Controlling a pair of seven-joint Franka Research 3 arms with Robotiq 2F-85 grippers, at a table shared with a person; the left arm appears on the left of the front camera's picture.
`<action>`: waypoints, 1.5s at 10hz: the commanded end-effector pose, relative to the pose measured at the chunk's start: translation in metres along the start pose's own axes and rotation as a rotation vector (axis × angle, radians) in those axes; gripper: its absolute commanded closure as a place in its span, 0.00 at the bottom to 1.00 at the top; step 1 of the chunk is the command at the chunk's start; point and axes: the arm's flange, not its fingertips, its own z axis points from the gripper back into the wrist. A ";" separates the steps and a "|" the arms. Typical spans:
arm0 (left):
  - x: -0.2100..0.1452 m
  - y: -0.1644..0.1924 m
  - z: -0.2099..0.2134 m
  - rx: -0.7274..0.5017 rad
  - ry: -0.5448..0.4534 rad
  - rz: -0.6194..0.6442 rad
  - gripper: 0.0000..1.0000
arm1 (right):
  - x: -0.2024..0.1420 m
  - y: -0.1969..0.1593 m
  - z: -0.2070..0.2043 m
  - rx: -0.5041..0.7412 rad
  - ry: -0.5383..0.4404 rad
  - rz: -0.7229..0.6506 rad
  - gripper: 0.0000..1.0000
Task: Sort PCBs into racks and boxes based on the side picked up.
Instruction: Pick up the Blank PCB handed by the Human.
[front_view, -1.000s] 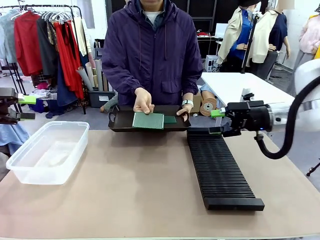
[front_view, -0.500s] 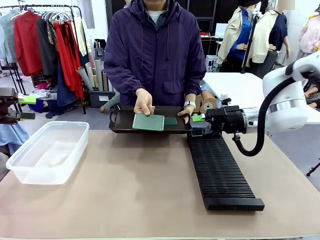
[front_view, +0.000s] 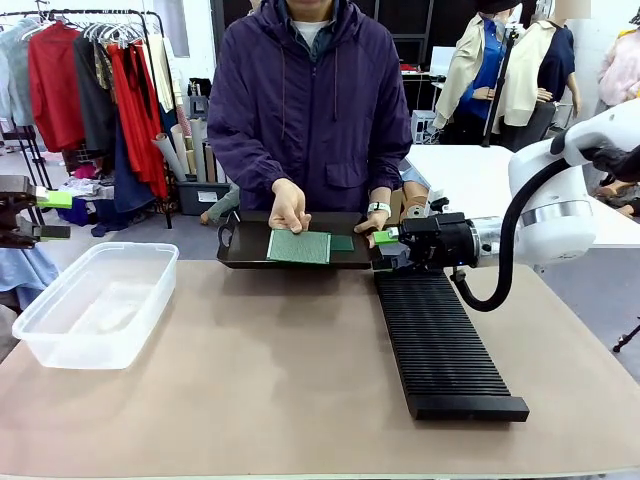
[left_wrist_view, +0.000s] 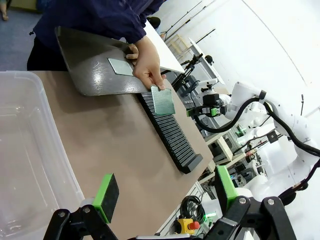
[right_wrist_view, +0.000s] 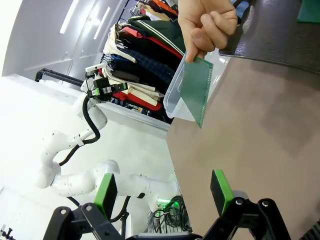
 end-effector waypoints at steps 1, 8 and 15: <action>0.000 -0.001 0.002 -0.012 -0.006 -0.001 0.00 | -0.001 0.002 0.004 -0.015 -0.008 0.002 0.00; 0.000 -0.001 0.002 -0.012 -0.006 -0.001 0.00 | 0.010 -0.013 -0.003 0.012 -0.015 -0.005 0.00; 0.000 -0.001 0.002 -0.012 -0.006 -0.001 0.00 | 0.055 -0.070 -0.055 0.077 -0.039 0.002 0.00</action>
